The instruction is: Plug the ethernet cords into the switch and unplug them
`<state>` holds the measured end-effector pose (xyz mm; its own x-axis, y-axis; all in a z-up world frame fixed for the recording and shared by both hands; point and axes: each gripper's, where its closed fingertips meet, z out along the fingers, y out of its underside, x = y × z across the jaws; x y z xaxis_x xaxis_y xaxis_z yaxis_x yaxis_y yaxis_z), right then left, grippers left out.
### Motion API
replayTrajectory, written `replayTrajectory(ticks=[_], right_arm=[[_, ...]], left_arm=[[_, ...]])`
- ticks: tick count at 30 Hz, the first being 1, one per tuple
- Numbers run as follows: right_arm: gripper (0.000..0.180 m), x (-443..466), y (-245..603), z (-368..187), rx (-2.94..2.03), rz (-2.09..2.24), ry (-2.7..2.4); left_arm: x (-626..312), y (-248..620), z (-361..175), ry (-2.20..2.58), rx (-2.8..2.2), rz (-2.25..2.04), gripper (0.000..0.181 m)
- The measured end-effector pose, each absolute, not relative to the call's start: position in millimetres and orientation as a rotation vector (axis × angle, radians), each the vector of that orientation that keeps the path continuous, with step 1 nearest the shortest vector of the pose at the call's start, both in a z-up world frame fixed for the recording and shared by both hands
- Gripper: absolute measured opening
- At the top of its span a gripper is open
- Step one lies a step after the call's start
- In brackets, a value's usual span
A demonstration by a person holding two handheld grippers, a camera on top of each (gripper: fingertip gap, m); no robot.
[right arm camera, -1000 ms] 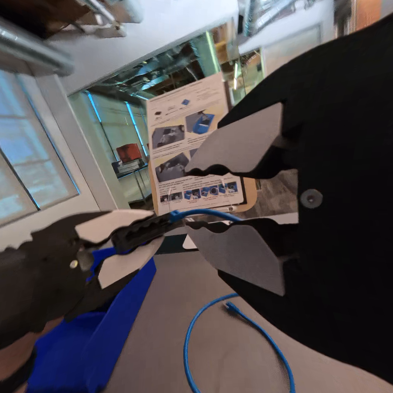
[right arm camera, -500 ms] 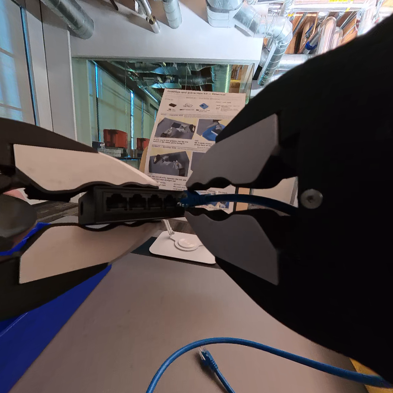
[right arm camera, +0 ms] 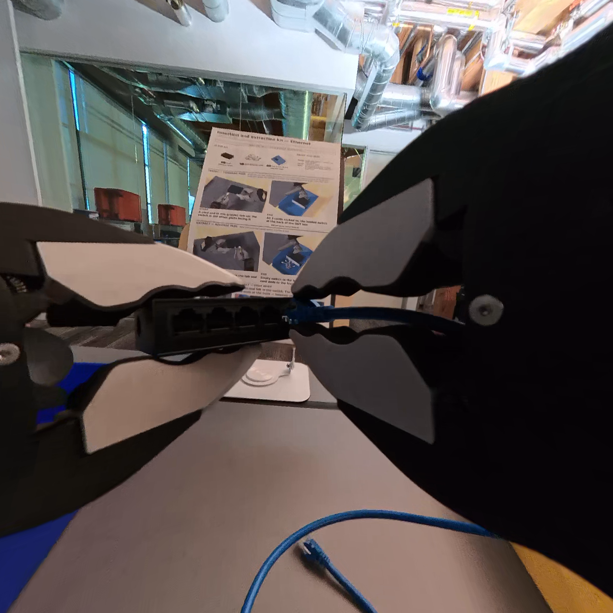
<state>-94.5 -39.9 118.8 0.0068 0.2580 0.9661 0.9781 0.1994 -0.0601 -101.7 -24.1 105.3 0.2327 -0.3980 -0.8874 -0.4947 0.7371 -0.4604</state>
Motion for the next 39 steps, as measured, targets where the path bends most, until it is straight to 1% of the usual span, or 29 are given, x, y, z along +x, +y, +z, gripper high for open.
replayTrajectory(ticks=[6, 11, 23, 27, 35, 39], right_arm=[[0.013, -92, -51, 125, -1.258, -0.864, -1.547], [0.014, -86, -50, 118, -1.358, -0.797, -1.682], [0.016, -89, -44, 117, -1.633, -0.584, -1.985], [0.016, -85, -46, 114, -1.700, -0.593, -2.083], [0.017, -73, -56, 106, -1.808, -0.526, -2.165], [0.017, -70, -54, 103, -1.761, -0.530, -2.166]], left_arm=[[-97, -32, 114, 1.325, -0.716, 0.130, 0.034], [-93, -30, 110, 1.343, -0.741, 0.157, 0.034], [-97, -22, 107, 1.371, -0.830, 0.054, 0.032], [-93, -24, 102, 1.389, -0.847, 0.020, 0.032], [-83, -31, 94, 1.427, -0.863, -0.018, 0.032], [-82, -29, 91, 1.440, -0.867, 0.070, 0.032]])
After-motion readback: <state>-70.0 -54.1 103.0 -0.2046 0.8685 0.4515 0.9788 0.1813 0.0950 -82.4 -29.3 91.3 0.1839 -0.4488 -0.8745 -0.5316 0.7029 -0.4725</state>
